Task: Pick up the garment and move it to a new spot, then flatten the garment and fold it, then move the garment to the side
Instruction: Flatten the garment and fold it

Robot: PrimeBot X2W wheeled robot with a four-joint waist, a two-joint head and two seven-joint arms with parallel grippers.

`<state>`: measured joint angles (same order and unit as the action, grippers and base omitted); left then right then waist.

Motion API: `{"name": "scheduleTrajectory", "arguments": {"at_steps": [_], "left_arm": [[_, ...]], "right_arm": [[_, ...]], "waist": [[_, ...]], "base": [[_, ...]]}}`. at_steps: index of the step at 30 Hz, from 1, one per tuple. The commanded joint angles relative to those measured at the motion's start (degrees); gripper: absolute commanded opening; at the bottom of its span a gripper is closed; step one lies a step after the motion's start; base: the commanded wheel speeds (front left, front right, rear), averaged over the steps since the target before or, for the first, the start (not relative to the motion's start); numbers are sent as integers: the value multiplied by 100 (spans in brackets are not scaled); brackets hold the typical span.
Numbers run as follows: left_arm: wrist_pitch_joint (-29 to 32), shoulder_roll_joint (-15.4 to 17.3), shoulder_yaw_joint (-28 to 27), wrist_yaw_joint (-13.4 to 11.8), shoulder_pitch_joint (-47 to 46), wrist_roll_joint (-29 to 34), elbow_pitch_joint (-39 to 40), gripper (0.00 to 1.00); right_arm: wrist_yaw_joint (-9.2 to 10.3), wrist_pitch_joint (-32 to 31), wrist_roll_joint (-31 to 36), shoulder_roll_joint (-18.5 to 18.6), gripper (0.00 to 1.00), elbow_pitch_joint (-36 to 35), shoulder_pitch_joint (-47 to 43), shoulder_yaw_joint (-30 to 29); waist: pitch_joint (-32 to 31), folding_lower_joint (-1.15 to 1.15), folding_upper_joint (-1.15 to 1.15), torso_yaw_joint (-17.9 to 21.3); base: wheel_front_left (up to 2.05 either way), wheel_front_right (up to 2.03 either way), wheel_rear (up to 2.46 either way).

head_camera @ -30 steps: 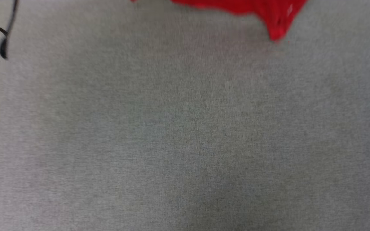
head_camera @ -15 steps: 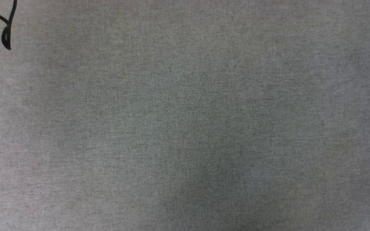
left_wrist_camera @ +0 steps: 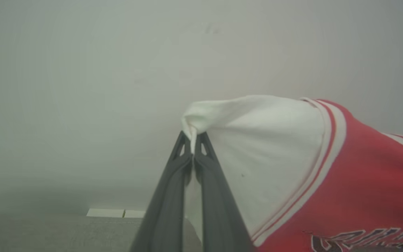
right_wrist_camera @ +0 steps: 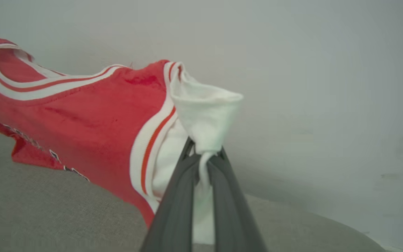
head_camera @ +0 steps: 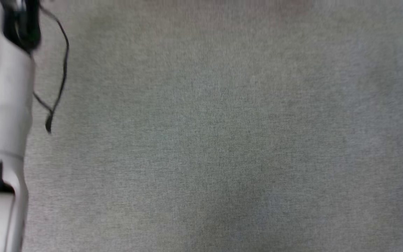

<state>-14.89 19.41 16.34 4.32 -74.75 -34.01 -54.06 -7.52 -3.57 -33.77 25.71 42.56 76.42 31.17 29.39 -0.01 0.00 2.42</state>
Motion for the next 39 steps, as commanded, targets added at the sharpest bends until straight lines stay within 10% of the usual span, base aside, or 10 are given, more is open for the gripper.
{"name": "scheduleTrajectory", "arguments": {"at_steps": [1,17,32,34,36,39], "left_arm": [[-35,61,-46,26,393,4,148,0],[45,221,-666,-532,5133,-196,2544,0],[734,269,-845,-1657,8684,-490,4854,0],[782,311,-764,-1731,8825,-388,5004,0],[776,305,-709,-1792,8875,-309,5128,0],[772,273,-606,-1828,8828,-222,5295,0]], "right_arm": [[7,67,-110,103,0,-95,-372,70],[8,-7,-499,373,0,-1221,-4065,99],[9,-915,188,-173,0,-2869,-8041,-1397],[8,-1198,397,-292,39,-3204,-8378,-1586],[8,-1418,548,-458,100,-3506,-8692,-1798],[6,-1534,676,-675,100,-3988,-8949,-2070]], "waist": [[-395,1,0,-50],[-2065,1,0,40],[-3038,1,0,58],[-3016,1,0,33],[-3007,1,0,3],[-2958,1,0,-26]], "base": [[0,0,0],[0,0,0],[0,0,0],[0,0,0],[0,0,0],[0,0,0]]}}
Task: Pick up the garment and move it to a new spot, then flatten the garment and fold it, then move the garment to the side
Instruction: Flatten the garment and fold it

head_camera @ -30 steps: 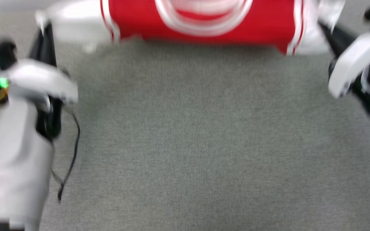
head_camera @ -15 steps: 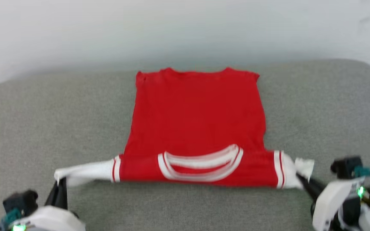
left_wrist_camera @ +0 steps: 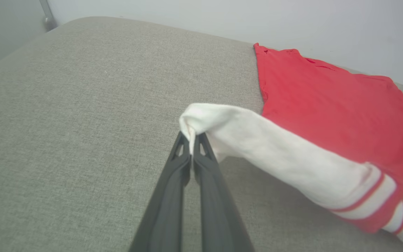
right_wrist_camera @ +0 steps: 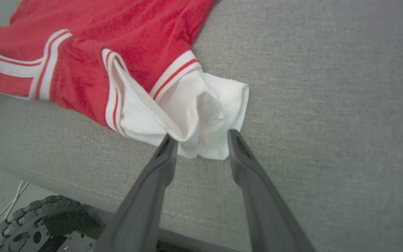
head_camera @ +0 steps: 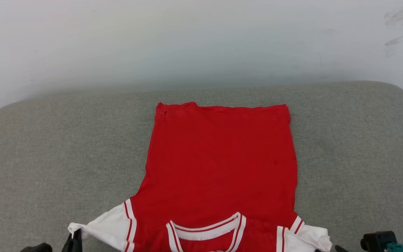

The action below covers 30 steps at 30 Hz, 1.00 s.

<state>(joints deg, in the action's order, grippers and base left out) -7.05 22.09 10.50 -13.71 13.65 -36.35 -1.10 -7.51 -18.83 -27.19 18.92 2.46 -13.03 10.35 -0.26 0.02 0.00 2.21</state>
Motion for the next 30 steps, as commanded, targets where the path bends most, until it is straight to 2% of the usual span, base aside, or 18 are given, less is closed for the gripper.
{"name": "scheduleTrajectory", "arguments": {"at_steps": [1,5,7,10,15,18,23,27,30], "left_arm": [[0,-14,18,-20,-60,28,50,0],[-11,-32,117,-57,-242,146,244,0],[-28,-37,157,-76,-337,203,346,0],[-58,-42,230,-88,-532,312,527,0],[-86,-83,394,-64,-938,519,806,0],[-137,-139,526,-1,-1269,637,910,0],[-261,-277,736,121,-1794,789,959,0],[-370,-425,895,220,-2131,863,940,0],[-458,-522,958,278,-2348,901,915,0]], "right_arm": [[4,0,63,-59,100,-136,-37,-69],[4,64,98,-241,100,-547,266,-528],[4,63,82,-262,100,-528,549,-775],[4,29,-71,-281,100,-220,1187,-1141],[3,-231,-358,-38,100,718,2588,-1435],[3,-694,-490,121,100,1352,3506,-1426],[3,-1857,-568,365,100,2209,4864,-1258],[3,-2641,-468,420,100,2709,5744,-1311],[3,-2962,-312,399,100,2954,6273,-1313]], "waist": [[28,-2,0,-17],[176,-2,0,-49],[254,-2,0,-84],[446,-2,0,-168],[942,-2,0,-405],[1338,-2,0,-570],[1946,-2,0,-861],[2355,-2,0,-1067],[2619,-2,0,-1182]], "base": [[0,0,0],[0,0,0],[0,0,0],[0,0,0],[0,0,0],[0,0,0],[0,0,0],[0,0,0],[0,0,0]]}}
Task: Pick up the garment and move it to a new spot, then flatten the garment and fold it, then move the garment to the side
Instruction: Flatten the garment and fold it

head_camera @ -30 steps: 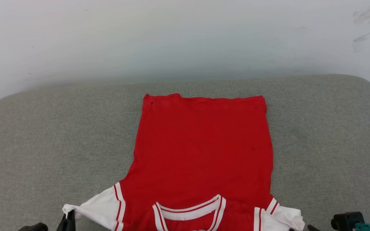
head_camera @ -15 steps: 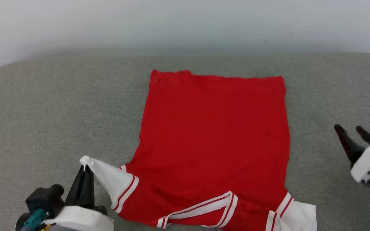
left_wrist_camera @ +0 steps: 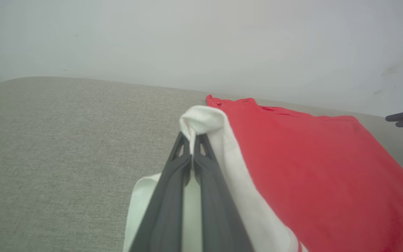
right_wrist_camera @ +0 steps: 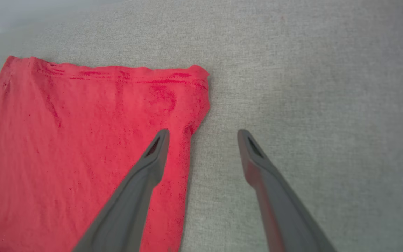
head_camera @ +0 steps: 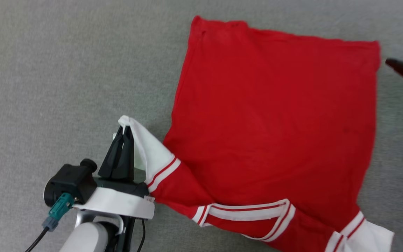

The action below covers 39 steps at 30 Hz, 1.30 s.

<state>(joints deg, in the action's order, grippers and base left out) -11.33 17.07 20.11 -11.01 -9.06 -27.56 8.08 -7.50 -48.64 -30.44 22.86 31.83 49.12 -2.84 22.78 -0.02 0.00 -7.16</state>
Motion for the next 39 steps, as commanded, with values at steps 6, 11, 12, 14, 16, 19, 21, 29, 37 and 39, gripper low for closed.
{"name": "scheduleTrajectory", "arguments": {"at_steps": [6,11,12,14,16,19,21,29,37,39], "left_arm": [[-164,-162,77,112,-343,61,-62,0],[-255,-230,59,192,-460,45,-214,0],[-262,-236,50,200,-469,39,-250,0],[-285,-248,41,219,-485,27,-323,0],[-295,-255,39,231,-498,20,-352,0],[-313,-269,18,268,-498,-12,-465,0],[-323,-264,-5,280,-456,-33,-527,0],[-328,-142,-159,248,-156,-168,-823,0],[-270,56,-444,130,373,-396,-1141,0],[-230,131,-517,77,525,-447,-1187,0]], "right_arm": [[2,-335,337,-66,100,452,673,15],[2,-682,382,-239,100,890,621,89],[2,-773,401,-259,40,986,605,84],[2,-883,426,-295,0,1093,565,89],[2,-894,428,-305,0,1109,569,74],[2,-785,443,-178,0,1059,742,-41],[2,-664,465,-76,0,970,841,-69],[2,-426,592,379,0,538,708,289],[3,-441,231,926,0,-425,-377,906],[3,-496,76,1050,0,-719,-853,984]], "waist": [[695,2,0,-398],[799,2,0,-446],[798,2,0,-451],[778,2,0,-466],[756,2,0,-475],[620,2,0,-499],[514,2,0,-489],[-172,2,0,-263],[-1083,2,0,365],[-1266,2,0,543]], "base": [[0,0,0],[0,0,0],[0,0,0],[0,0,0],[0,0,0],[0,0,0],[0,0,0],[0,0,0],[0,0,0],[0,0,0]]}}
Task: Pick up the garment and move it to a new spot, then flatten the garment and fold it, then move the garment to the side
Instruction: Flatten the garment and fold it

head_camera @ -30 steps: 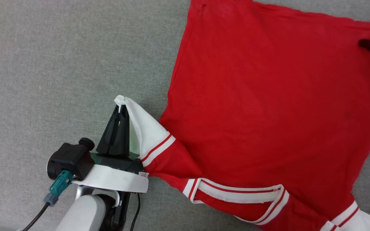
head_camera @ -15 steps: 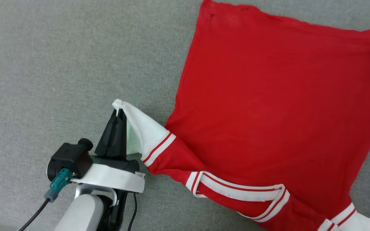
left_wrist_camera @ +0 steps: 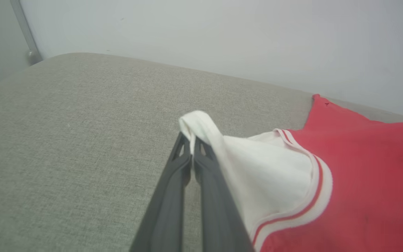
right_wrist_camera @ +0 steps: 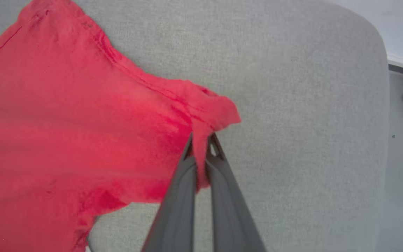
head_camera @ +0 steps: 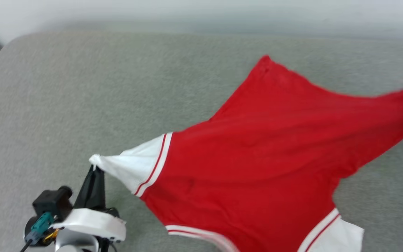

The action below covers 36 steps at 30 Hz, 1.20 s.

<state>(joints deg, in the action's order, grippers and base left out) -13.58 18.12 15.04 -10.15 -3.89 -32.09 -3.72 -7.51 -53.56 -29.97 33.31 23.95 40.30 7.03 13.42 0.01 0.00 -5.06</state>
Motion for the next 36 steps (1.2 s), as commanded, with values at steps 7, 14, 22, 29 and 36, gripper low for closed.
{"name": "scheduleTrajectory", "arguments": {"at_steps": [7,14,22,29,36], "left_arm": [[89,193,-226,-183,492,-142,44,0],[217,268,-277,-290,719,-194,116,0],[379,367,-239,-352,706,-164,228,0],[481,404,-177,-408,530,-114,414,0],[468,308,-4,-365,101,19,594,0]], "right_arm": [[4,-111,-293,179,0,-935,-2095,-137],[4,-95,-454,-334,0,-1212,-3963,-462],[4,834,-352,-890,100,-1474,-4191,-571],[4,2819,-98,-860,100,-1454,-3567,-732],[3,3767,-303,-878,100,-1078,-2580,-625]], "waist": [[-698,-1,0,951],[-799,-1,0,1321],[-729,-1,0,1500],[-558,-1,0,1425],[-105,-1,0,1142]], "base": [[0,0,0],[0,0,0],[0,0,0],[0,0,0],[0,0,0]]}}
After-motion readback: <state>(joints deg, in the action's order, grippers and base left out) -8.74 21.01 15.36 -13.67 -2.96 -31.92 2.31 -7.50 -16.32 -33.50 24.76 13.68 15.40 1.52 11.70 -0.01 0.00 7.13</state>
